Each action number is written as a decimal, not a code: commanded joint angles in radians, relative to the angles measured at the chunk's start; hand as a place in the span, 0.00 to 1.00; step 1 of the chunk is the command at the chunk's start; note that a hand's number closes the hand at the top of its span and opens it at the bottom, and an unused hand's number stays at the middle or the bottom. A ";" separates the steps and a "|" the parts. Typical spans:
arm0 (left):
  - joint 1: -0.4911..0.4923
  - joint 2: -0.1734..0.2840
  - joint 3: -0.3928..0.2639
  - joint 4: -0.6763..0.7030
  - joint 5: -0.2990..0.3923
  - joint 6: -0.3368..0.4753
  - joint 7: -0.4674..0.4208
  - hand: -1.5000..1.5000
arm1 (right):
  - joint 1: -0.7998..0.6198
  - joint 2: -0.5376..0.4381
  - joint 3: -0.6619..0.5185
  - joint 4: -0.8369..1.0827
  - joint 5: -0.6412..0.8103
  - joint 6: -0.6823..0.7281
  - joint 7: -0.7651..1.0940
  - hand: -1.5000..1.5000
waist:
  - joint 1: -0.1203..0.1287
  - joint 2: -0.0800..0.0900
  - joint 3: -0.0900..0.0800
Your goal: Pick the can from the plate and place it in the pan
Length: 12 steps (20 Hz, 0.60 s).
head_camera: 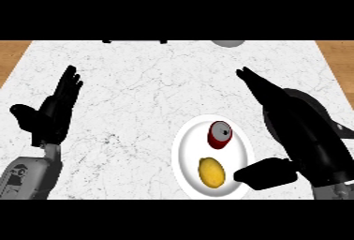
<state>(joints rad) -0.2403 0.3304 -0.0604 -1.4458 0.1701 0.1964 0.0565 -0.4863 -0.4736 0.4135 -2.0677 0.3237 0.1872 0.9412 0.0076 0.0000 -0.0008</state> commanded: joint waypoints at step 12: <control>0.047 -0.022 0.071 0.013 -0.021 -0.065 -0.057 0.50 | 0.014 0.149 -0.025 0.200 0.167 0.081 0.037 0.00 | -0.005 0.000 0.000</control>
<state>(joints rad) -0.2180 0.3093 -0.0227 -1.4591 0.1420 0.1657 0.0543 -0.4608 -0.3471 0.4216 -1.9144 0.4787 0.2126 0.9644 0.0023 -0.0001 -0.0001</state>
